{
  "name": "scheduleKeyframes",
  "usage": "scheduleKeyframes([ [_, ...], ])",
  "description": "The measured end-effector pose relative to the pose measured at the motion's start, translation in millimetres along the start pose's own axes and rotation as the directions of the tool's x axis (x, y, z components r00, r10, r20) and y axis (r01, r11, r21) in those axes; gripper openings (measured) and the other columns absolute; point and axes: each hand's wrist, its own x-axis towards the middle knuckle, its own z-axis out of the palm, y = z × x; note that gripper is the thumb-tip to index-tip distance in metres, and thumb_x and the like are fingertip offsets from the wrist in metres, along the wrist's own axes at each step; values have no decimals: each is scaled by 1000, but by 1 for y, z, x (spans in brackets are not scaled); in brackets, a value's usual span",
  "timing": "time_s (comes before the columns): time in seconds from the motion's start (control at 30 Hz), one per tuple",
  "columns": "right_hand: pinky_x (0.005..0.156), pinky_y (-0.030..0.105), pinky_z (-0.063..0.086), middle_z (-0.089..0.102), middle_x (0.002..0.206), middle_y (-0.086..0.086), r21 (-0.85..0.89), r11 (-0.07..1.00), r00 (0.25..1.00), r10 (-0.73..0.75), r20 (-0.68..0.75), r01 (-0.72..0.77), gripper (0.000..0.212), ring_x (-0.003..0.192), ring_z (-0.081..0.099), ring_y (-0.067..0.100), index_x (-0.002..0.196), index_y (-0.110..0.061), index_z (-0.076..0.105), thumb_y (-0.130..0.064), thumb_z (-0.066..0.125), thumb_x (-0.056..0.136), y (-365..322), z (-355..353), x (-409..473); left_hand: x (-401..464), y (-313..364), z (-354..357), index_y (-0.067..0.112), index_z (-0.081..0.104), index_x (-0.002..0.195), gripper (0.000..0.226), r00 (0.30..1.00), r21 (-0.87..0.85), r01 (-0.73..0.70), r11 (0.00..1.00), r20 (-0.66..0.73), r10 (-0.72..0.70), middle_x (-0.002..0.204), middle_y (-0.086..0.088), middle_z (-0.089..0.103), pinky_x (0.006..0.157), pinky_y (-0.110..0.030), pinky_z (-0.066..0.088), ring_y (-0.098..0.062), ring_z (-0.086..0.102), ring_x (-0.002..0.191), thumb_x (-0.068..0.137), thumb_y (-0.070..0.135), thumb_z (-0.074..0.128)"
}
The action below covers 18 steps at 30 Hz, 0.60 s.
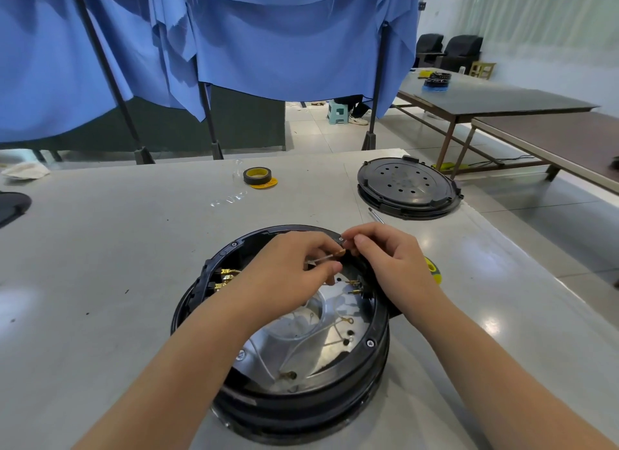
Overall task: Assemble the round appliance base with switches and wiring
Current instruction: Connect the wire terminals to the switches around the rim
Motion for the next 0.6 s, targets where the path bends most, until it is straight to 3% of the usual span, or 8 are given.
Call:
scheduleKeyframes([
  [0.1, 70, 12, 49, 70, 76, -9, -6, 1000, 1000, -9, 8, 9, 23, 77, 64, 0, 89, -13, 72, -2, 52, 92, 0, 0, -1, -1, 0, 1, 37, 54, 109, 19, 998, -13, 12, 1000, 64, -11, 76, 20, 71, 62, -16, 41, 6, 57, 61, 92, 31, 60],
  [0.2, 70, 12, 48, 70, 79, -8, -31, 999, 1000, -19, 18, 19, 23, 77, 64, 0, 89, -12, 71, -2, 51, 93, -1, 0, -1, -3, -1, 0, 41, 46, 107, 21, 994, -27, 15, 1000, 108, -12, 83, 15, 67, 55, -12, 38, 4, 53, 57, 91, 38, 59],
  [0.3, 73, 15, 50, 71, 83, -2, -34, 999, 1000, -12, 21, 13, 22, 79, 65, 3, 91, -12, 71, -3, 51, 93, -1, 1, -1, -3, 1, 0, 38, 50, 98, 8, 995, -83, 23, 996, 101, -15, 84, 13, 66, 54, -7, 39, 8, 57, 61, 95, 32, 54],
  [0.6, 74, 13, 49, 68, 79, -5, -48, 998, 999, -27, 17, 28, 25, 78, 63, 0, 89, -17, 71, -2, 52, 93, 0, 1, -1, -2, 1, 3, 27, 61, 93, 7, 990, -34, 5, 999, 141, 0, 74, 11, 70, 53, -11, 39, 1, 47, 52, 93, 21, 58],
])
